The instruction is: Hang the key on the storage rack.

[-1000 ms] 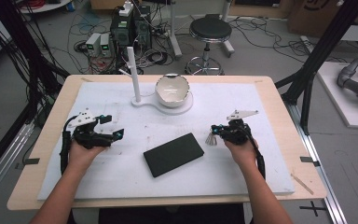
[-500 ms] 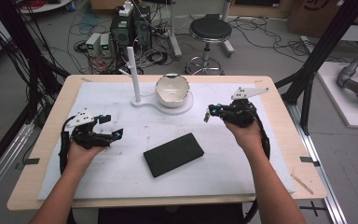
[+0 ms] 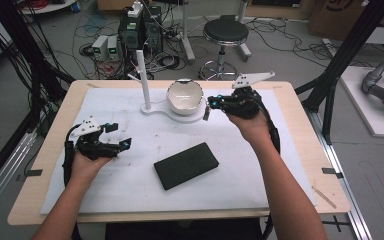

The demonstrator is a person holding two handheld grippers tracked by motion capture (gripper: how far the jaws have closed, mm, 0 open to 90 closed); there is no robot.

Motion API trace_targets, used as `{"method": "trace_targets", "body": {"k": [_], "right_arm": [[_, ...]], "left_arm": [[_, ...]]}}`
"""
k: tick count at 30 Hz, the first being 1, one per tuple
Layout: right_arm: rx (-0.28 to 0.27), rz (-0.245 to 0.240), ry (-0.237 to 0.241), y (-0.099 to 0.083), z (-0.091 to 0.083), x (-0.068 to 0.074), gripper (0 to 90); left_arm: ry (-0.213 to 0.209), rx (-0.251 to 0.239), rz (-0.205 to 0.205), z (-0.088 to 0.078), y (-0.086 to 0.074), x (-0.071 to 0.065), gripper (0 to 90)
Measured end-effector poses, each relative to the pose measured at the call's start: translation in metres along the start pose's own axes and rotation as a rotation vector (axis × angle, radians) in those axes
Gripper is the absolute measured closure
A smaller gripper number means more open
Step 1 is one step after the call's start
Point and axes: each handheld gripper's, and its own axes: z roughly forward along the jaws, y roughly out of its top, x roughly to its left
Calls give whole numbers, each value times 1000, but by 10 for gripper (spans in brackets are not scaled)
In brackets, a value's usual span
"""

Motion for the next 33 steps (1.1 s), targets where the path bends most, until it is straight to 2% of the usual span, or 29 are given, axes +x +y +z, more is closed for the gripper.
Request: {"method": "trace_targets", "body": {"k": [4, 9, 16, 17, 19, 20, 23, 33], "right_arm": [[-1, -19, 14, 17, 8, 1, 899], [12, -23, 24, 27, 23, 2, 899], [-9, -34, 58, 48, 37, 1, 899], [-5, -56, 59, 55, 42, 2, 899], [-2, -55, 63, 59, 45, 3, 898], [-8, -72, 54, 63, 48, 3, 898], [4, -84, 65, 76, 57, 7, 900], [28, -133, 123, 118, 101, 19, 900]], "left_arm": [[-3, 1, -4, -2, -1, 1, 158], [0, 0, -16, -9, -4, 2, 158], [20, -4, -26, -24, -9, 4, 158], [22, -6, -28, -26, -10, 4, 158], [29, -7, -31, -30, -11, 4, 158], [32, -10, -33, -32, -12, 4, 158], [42, -10, -37, -37, -14, 4, 158], [49, -20, -39, -41, -14, 5, 158]]}}
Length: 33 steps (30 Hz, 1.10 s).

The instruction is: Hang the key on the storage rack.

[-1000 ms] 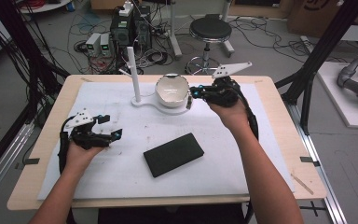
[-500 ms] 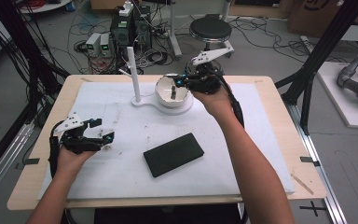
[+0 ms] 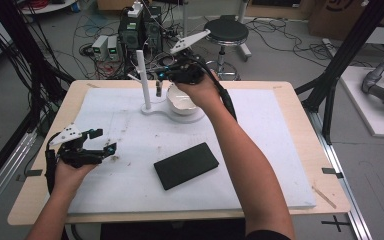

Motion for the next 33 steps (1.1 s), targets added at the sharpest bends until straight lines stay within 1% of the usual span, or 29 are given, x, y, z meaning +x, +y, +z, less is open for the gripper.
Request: {"method": "trace_targets", "body": {"k": [4, 6, 7, 8, 9, 11, 13, 14, 16, 19, 22, 25, 26, 30, 33], "right_arm": [[9, -14, 9, 14, 22, 1, 900], [15, -8, 11, 18, 32, 1, 900], [16, -4, 11, 19, 38, 1, 900], [23, 3, 3, 19, 51, 1, 900], [23, 3, 3, 19, 51, 1, 900], [39, 11, -5, 18, 61, 1, 900], [37, 17, -9, 18, 69, 0, 900], [37, 27, -11, 18, 71, 0, 900], [37, 28, -20, 20, 76, -3, 900], [47, 33, -49, 23, 81, -9, 900], [55, 41, -82, 25, 81, -15, 900], [55, 53, -88, 27, 82, -19, 900], [56, 54, -92, 27, 83, -19, 900], [68, 59, -79, 25, 87, -21, 900], [71, 63, -86, 24, 89, -21, 900]], "left_arm": [[-4, 0, -3, 1, 0, 0, 158], [-6, 1, -1, 1, 0, 1, 158], [-4, 1, -3, 0, 0, 1, 158], [-2, -2, -9, 0, 0, 1, 158], [-1, -2, -9, -1, 0, 1, 158], [1, -6, -10, -2, 0, 2, 158], [4, -8, -13, -3, 0, 2, 158], [5, -8, -13, -3, 0, 2, 158], [7, -8, -13, -3, -1, 2, 158], [4, -4, -12, -3, 0, 1, 158], [-3, -2, -6, -2, 0, 0, 158], [2, 1, -4, -2, 0, 0, 158], [2, 1, -6, -2, 0, 1, 158], [5, -2, -12, -3, -1, 2, 158], [3, 0, -8, -3, -1, 1, 158]]}}
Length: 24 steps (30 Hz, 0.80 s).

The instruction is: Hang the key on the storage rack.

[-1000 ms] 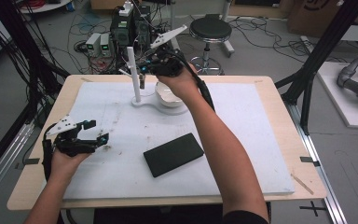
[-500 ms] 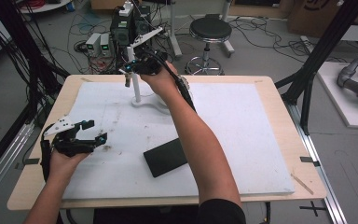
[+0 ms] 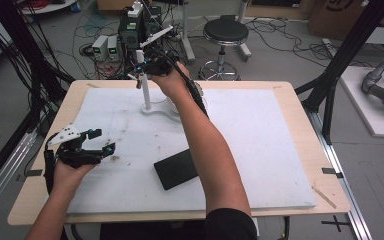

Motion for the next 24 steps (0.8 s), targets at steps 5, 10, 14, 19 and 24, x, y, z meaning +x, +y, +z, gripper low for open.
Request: {"method": "trace_targets", "body": {"k": [5, 10, 14, 19, 24], "right_arm": [[-3, 21, 12, -2, 1, -5, 900], [10, 6, 0, -1, 2, -4, 900], [13, 7, -6, -3, 4, -6, 900], [12, 18, -12, -3, 5, -8, 900], [12, 27, -9, -5, 8, -10, 895]], "left_arm": [[-7, 6, 2, 2, 0, -1, 158], [-7, 9, 2, 3, -1, -1, 158], [-7, 6, 3, 3, 0, -1, 158], [-7, 9, 0, 2, -1, -1, 158], [-9, 7, 0, 2, -1, -1, 158]]}}
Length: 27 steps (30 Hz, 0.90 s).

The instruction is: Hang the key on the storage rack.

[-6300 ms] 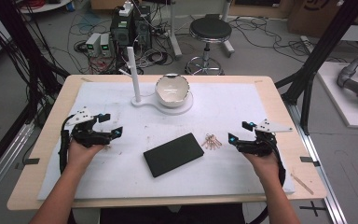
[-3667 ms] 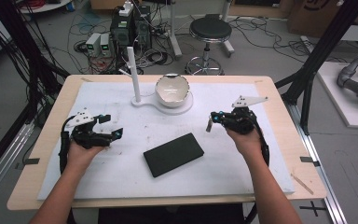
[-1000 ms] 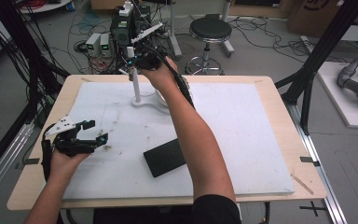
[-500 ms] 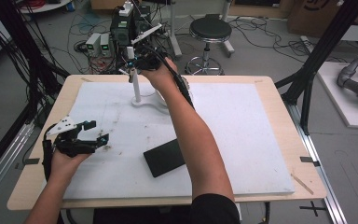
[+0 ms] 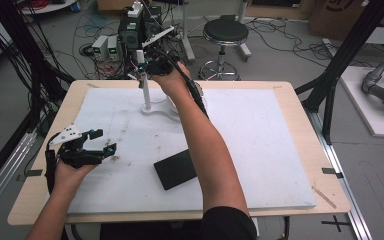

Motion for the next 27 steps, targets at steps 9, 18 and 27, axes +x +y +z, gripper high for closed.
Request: {"method": "trace_targets", "body": {"k": [9, 18, 27], "right_arm": [[-34, 14, -51, -2, -19, -1, 652], [-53, -6, -70, -31, -77, -1, 490], [-114, 25, -65, -84, -141, 1, 404]], "left_arm": [[-11, 8, 5, 3, 0, -2, 158], [-20, 25, 21, 6, 1, -6, 158], [-29, 33, 30, 11, 3, -10, 158]]}}
